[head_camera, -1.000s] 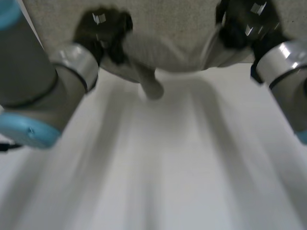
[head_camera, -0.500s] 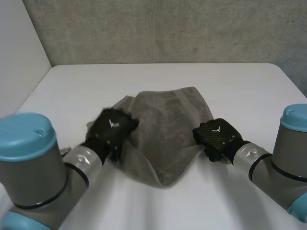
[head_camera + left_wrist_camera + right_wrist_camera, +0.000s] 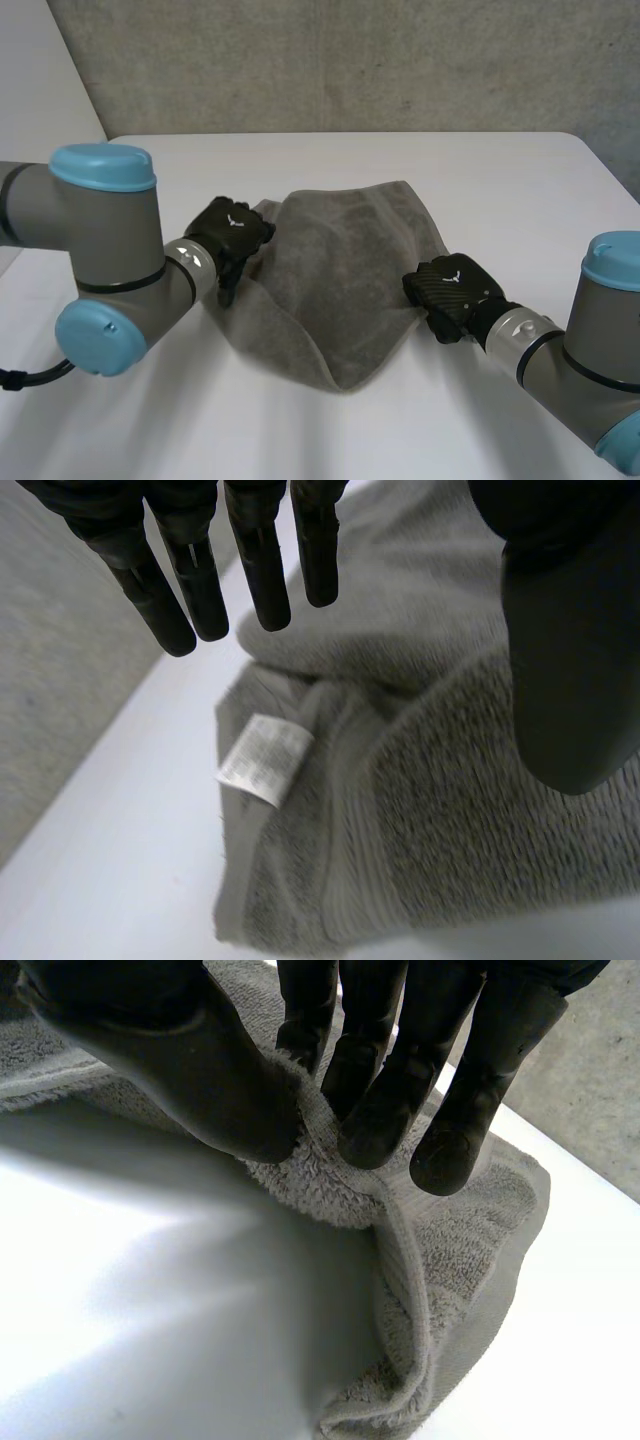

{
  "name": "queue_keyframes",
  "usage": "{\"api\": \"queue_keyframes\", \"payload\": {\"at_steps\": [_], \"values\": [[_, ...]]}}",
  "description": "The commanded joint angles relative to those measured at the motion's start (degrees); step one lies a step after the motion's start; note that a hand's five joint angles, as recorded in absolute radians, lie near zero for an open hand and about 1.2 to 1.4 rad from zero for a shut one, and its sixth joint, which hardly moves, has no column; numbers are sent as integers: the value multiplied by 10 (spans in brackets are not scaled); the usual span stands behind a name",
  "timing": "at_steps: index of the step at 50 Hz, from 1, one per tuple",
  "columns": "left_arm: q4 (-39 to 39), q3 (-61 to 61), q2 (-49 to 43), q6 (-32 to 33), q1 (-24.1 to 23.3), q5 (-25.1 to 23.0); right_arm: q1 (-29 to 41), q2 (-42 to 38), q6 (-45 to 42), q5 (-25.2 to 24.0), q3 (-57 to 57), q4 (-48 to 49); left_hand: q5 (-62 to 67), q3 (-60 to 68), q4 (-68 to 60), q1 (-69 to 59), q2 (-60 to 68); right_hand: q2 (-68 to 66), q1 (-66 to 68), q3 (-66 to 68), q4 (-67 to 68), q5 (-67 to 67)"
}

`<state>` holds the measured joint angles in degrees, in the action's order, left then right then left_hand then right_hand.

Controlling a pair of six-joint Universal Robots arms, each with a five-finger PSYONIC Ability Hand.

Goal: Fold the towel.

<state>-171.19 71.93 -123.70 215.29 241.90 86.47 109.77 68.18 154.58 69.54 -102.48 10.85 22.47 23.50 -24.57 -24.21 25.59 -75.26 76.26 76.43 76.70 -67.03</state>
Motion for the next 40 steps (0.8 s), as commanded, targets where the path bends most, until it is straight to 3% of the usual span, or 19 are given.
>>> {"api": "queue_keyframes", "payload": {"at_steps": [1, 9, 13, 17, 30, 40], "values": [[23, -35, -45, 7, 2, -2, 0, -9, -1, 1, 1, 0, -110, -20, 31, 27, -41, -47, 37, 36, 33, -30], [40, -26, -54, 6, 5, 7, 1, -14, -2, 1, 1, 0, -85, 5, 6, 2, -16, -47, 37, 36, 33, -30], [43, -4, -52, 6, 19, 7, 1, -15, -2, 2, 4, 0, 36, 126, -115, -119, 105, -47, 37, 36, 33, -30], [51, 32, -39, 7, 28, 6, 0, -16, -2, 2, 3, -1, 47, 136, -126, -129, 115, -47, 37, 36, 33, -30], [55, 231, 120, 7, 116, -1, 1, -18, -2, 2, 7, 0, 47, 136, -126, -129, 115, -47, 37, 36, 33, -30], [46, 298, 231, 7, 131, -2, 4, -19, -3, 2, 7, -1, 40, 130, -119, -122, 109, -47, 37, 36, 33, -30]]}}
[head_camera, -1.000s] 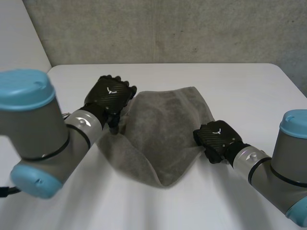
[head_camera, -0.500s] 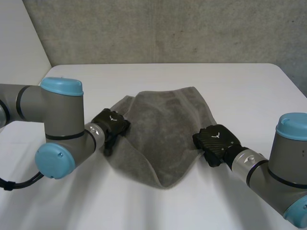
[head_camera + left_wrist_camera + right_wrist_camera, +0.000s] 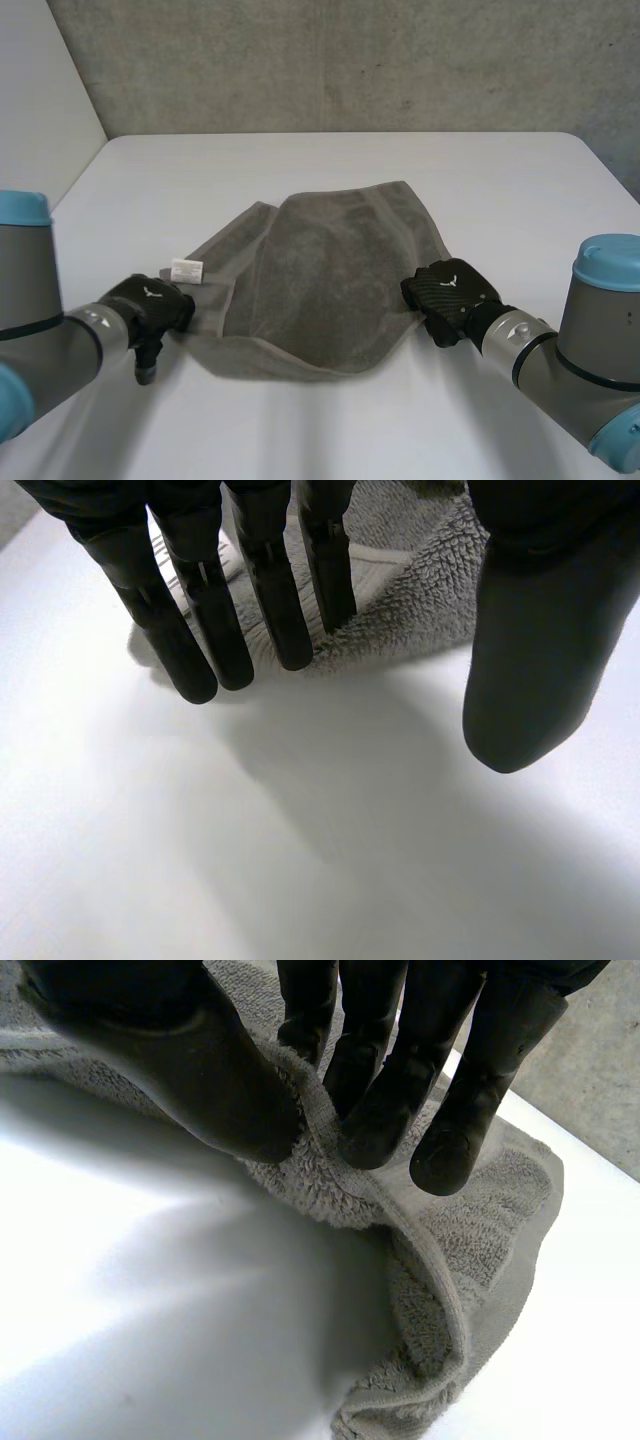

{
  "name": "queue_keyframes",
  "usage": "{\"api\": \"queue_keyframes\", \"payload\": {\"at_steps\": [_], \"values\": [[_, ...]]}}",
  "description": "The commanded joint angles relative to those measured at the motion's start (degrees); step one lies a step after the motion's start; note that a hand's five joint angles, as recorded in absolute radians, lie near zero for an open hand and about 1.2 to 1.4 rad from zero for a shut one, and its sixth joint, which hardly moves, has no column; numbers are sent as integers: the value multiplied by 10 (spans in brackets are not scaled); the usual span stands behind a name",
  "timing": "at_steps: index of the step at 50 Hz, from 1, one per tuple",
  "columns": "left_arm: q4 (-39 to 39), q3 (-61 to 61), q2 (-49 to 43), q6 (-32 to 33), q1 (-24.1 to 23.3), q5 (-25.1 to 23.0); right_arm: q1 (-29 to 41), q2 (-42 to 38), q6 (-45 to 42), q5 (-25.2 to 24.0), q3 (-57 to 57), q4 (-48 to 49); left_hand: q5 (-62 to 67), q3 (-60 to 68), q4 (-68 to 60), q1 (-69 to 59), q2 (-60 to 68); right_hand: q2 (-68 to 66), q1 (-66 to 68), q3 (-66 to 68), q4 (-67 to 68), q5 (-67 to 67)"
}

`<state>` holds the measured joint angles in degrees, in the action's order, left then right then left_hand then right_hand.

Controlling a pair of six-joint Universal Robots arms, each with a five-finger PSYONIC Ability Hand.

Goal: Fold the towel.

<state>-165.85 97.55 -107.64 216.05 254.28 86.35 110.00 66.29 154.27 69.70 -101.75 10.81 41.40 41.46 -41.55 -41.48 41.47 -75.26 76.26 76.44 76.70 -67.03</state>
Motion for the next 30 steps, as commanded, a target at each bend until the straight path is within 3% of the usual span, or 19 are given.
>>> {"api": "queue_keyframes", "payload": {"at_steps": [1, 7, 12, 18, 23, 30], "values": [[-15, 52, 87, -1, 7, -1, 1, 0, 0, 0, 0, -1, -151, -52, 53, 52, -52, -47, 37, 36, 33, -30], [-69, 62, 112, -3, -4, -13, 2, -1, 0, 0, 1, 0, -166, -67, 68, 67, -67, -47, 37, 36, 33, -30], [-141, 60, 108, -4, -25, -58, 4, -11, -2, 1, 2, -1, -313, -213, 214, 213, -213, -47, 37, 36, 33, -30], [-169, 2, 40, 2, -35, -91, 7, -13, -6, 1, -2, -1, -361, -262, 263, 262, -262, -47, 37, 36, 33, -30], [-114, -92, -37, 1, -37, -89, 7, -14, -8, 1, -2, -2, -355, -255, 256, 255, -255, -47, 37, 36, 33, -30], [28, -256, -163, 25, -41, -84, 7, -14, -8, 1, -2, -3, -346, -247, 248, 247, -247, -47, 37, 36, 33, -30]]}}
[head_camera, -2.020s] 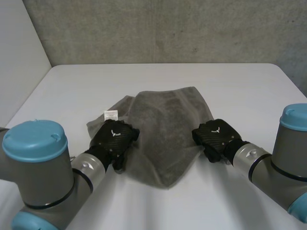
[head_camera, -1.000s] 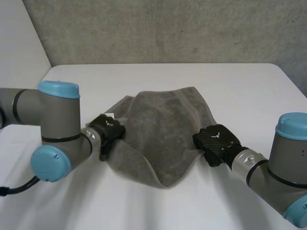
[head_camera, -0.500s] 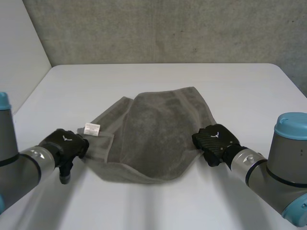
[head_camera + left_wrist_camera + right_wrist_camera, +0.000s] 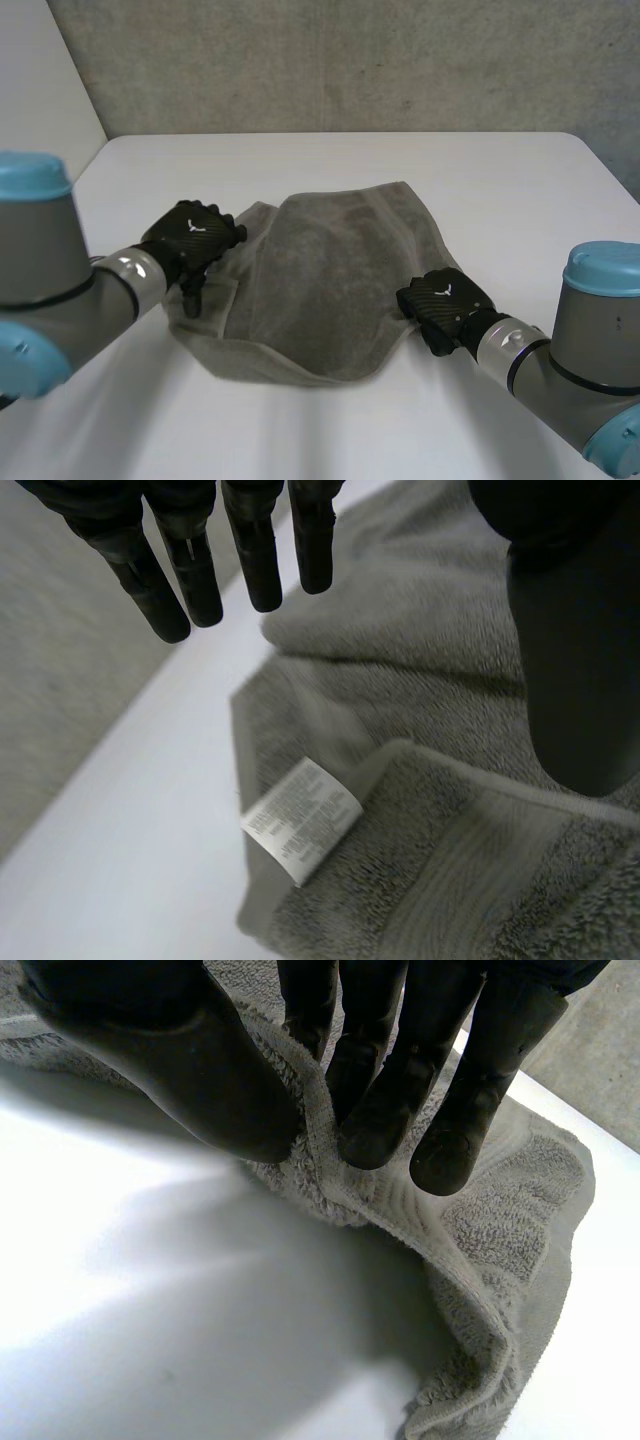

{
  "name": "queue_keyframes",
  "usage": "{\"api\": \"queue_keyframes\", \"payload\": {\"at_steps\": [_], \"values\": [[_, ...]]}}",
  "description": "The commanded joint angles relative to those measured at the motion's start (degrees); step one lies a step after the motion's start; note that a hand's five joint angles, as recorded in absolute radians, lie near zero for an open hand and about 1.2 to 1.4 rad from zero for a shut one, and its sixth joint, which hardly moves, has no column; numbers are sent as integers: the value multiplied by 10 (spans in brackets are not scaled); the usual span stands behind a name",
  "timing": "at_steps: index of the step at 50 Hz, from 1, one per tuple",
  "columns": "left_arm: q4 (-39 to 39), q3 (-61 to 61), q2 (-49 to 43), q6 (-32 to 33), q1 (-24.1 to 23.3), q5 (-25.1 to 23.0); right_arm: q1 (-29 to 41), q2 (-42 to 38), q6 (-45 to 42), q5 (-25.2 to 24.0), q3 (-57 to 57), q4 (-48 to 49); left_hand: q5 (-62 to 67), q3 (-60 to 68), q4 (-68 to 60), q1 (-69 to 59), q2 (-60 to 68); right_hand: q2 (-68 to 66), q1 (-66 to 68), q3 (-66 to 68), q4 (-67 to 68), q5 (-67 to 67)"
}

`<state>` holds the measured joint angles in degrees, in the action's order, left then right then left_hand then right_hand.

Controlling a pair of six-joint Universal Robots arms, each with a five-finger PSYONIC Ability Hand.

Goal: Fold the towel.

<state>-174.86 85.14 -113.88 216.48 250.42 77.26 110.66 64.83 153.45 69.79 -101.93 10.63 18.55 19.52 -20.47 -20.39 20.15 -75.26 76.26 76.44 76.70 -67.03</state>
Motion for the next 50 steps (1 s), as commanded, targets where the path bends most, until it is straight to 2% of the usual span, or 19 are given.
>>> {"api": "queue_keyframes", "payload": {"at_steps": [1, 3, 12, 19, 22, 32, 50], "values": [[118, -132, -101, 21, -3, 7, 0, 0, 0, 0, 0, -1, -118, -27, 37, 36, -34, -47, 37, 36, 33, -30], [146, -173, -133, 34, -3, 7, 0, 0, 0, 0, 0, -1, -119, -29, 39, 38, -35, -47, 37, 36, 33, -30], [151, -218, -176, 40, -4, 11, 0, -1, -1, -1, 0, -1, -119, -29, 39, 38, -35, -47, 37, 36, 33, -30], [152, -236, -210, 47, -4, 50, 0, -1, -6, -1, -1, 0, -116, -26, 35, 35, -32, -47, 37, 36, 33, -30], [153, -238, -216, 54, -4, 60, -1, -1, -9, 0, -1, 0, -73, 18, -8, -9, 11, -47, 37, 36, 33, -30], [154, -222, -204, 56, -12, 75, -1, -5, -14, 1, 1, 0, 129, 220, -210, -211, 213, -47, 37, 36, 33, -30], [149, -147, -135, 54, -24, 69, 0, -9, -24, 4, 0, -3, 227, 317, -308, -309, 311, -45, 35, 33, 30, -27]]}}
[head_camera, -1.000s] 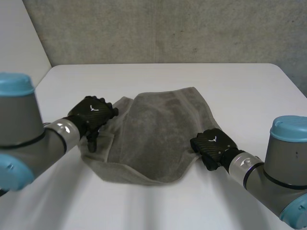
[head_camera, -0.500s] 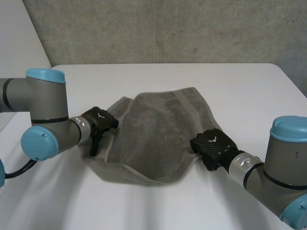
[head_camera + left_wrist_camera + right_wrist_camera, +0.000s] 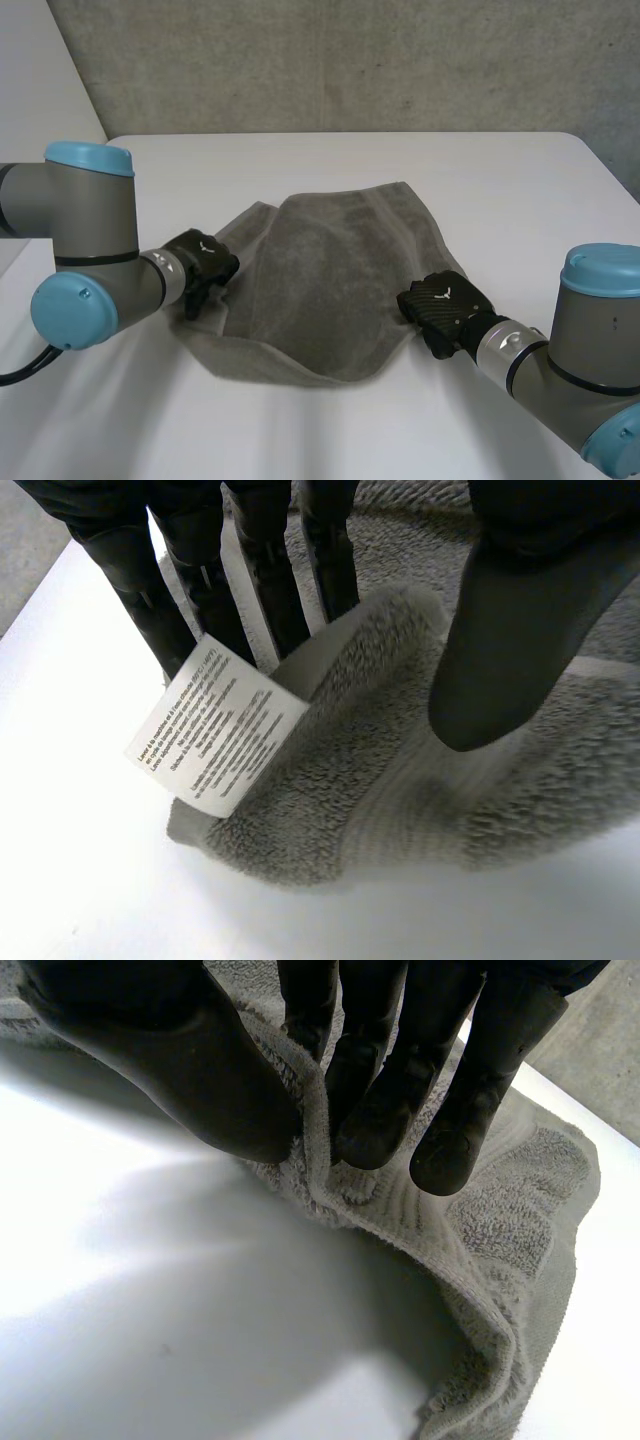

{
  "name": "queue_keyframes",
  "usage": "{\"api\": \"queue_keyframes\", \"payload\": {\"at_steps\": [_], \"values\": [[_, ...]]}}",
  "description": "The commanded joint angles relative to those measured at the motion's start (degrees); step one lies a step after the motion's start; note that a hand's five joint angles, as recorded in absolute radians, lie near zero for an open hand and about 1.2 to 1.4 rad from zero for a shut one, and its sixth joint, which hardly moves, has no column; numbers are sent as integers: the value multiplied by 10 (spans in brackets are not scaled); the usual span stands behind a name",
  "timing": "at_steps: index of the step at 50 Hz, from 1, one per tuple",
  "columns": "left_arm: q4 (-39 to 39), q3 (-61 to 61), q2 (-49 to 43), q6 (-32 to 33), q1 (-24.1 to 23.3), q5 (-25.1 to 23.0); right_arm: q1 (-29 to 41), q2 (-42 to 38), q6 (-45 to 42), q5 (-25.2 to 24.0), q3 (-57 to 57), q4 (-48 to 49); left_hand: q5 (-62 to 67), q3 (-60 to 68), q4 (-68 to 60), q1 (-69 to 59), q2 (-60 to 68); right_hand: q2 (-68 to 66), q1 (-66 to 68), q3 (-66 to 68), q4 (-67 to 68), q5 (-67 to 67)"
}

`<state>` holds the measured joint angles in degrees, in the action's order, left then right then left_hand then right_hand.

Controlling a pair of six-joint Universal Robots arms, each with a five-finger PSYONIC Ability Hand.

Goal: Fold the towel.

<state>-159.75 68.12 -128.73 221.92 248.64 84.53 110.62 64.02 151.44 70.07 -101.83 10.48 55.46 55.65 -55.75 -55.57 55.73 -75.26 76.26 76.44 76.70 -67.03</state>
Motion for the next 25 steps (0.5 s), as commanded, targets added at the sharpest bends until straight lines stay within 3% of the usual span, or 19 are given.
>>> {"api": "queue_keyframes", "payload": {"at_steps": [1, 8, 14, 25], "values": [[-3, 28, 14, 0, -8, -5, 0, 0, -4, 1, 0, -1, -149, -51, 52, 50, -51, -45, 35, 33, 30, -27], [-10, 36, 7, 1, -9, -5, 0, 0, -4, 1, 0, -2, -234, -136, 137, 135, -137, -45, 35, 33, 30, -27], [-38, 37, 6, 1, -9, -4, 0, 0, -4, 1, -1, -3, -233, -135, 136, 134, -136, -45, 35, 33, 30, -27], [-65, 35, 6, 3, -8, -1, 0, 0, -4, 1, -2, -3, -105, -7, 8, 6, -8, -45, 35, 33, 30, -27]]}}
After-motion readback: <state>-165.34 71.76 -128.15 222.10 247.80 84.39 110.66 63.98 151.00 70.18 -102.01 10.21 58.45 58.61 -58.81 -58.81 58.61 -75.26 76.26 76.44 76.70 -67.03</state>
